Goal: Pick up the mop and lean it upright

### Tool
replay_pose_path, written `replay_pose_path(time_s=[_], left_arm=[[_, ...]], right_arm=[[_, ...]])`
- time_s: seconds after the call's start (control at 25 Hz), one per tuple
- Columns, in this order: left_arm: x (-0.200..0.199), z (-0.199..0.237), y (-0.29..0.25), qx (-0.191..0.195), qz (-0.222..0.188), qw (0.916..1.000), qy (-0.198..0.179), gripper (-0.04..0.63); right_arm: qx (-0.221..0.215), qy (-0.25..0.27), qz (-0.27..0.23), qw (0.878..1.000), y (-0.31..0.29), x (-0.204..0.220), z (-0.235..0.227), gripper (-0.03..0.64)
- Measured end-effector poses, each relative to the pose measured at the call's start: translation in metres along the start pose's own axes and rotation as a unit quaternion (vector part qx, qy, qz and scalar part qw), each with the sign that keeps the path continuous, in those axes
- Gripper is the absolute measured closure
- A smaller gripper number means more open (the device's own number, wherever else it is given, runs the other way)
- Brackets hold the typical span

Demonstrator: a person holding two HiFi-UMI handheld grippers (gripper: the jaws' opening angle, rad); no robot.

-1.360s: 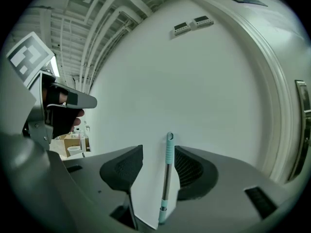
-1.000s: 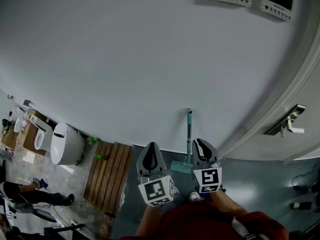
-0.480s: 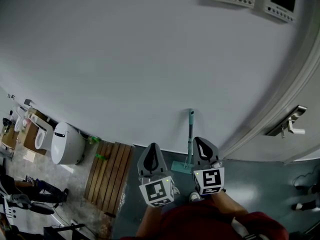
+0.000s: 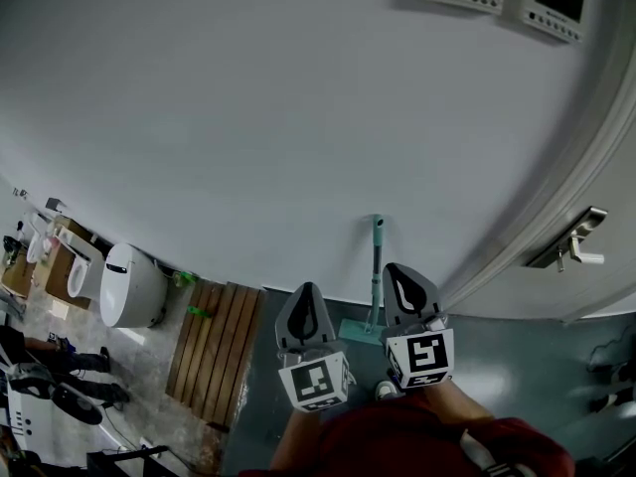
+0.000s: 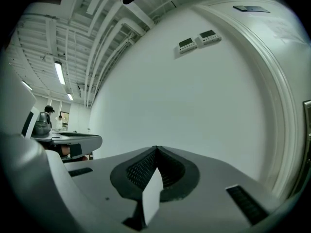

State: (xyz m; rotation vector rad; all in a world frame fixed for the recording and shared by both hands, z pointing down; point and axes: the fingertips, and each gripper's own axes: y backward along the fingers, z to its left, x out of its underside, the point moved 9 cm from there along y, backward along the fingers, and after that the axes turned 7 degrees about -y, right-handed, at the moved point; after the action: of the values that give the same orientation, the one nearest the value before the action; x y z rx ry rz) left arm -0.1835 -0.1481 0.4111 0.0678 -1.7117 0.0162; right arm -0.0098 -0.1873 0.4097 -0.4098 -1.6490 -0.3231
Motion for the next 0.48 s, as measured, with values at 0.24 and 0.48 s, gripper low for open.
replay_pose_path(time_s=[0.24,0.48], left_arm=[[-0.0009,-0.0001,0.0008,0.002,-0.006,1.0,0.004,0.583],[-0.0026,-0.0016,-0.0008,0.003,-0.008,1.0,0.003,0.581]], right_arm=[[-0.001,0.001,0.01,1.0,-0.0003,0.0056,-0.0008,0.598],[-0.003,0.0,0.01,1.0,-0.0023,0.0058,-0.0032,0.598]])
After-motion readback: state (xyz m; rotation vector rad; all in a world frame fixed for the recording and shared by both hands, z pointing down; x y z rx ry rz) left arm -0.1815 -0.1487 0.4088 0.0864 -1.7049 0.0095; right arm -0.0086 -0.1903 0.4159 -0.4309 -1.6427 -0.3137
